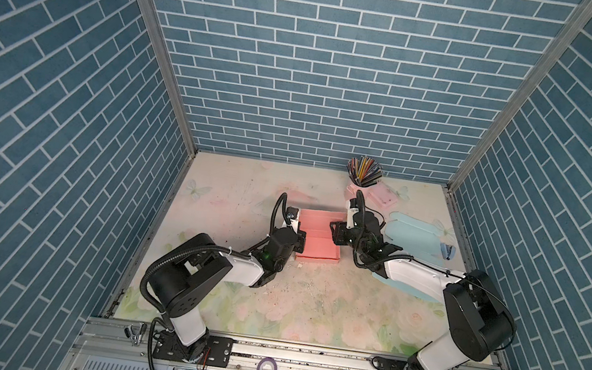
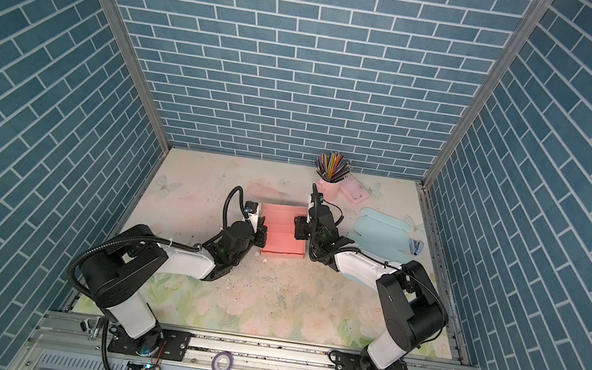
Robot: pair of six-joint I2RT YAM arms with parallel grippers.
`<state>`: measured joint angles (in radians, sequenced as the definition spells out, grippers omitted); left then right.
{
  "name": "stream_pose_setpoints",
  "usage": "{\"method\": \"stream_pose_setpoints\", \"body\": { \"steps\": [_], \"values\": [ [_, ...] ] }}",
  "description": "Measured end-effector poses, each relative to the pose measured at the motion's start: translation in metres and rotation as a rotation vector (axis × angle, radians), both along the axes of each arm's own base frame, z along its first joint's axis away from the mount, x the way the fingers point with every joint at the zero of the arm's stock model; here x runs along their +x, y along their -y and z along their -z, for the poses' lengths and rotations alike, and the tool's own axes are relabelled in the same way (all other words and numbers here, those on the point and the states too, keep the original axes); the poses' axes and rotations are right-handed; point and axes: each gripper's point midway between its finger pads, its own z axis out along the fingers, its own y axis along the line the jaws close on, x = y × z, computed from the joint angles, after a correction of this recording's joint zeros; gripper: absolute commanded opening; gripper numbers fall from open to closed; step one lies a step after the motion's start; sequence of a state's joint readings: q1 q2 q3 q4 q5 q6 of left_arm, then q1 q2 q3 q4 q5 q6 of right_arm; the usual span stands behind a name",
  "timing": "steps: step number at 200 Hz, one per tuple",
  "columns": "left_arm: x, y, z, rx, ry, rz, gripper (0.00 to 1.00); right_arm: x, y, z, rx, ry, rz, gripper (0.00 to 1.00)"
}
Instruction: Fold the paper box
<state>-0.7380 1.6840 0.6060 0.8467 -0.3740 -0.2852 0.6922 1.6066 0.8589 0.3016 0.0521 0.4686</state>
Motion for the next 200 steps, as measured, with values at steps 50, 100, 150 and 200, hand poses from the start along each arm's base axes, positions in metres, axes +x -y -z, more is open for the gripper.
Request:
{"method": "stream_pose_setpoints", "body": {
  "steps": [50, 100, 150, 200],
  "values": [
    [-0.004, 0.003, 0.002, -0.025, 0.009, -0.047, 0.03, -0.013, 0.003, 0.008, -0.014, 0.042, 0.020, 0.44],
    [-0.008, 0.005, 0.004, -0.008, 0.051, -0.084, 0.05, -0.018, 0.004, 0.011, -0.023, 0.086, 0.050, 0.44],
    [-0.023, 0.005, 0.008, 0.003, 0.093, -0.095, 0.05, -0.028, 0.007, 0.015, -0.032, 0.114, 0.064, 0.44],
    [-0.032, 0.004, 0.010, -0.004, 0.106, -0.084, 0.06, -0.040, 0.012, 0.020, -0.031, 0.127, 0.059, 0.44]
  ]
}}
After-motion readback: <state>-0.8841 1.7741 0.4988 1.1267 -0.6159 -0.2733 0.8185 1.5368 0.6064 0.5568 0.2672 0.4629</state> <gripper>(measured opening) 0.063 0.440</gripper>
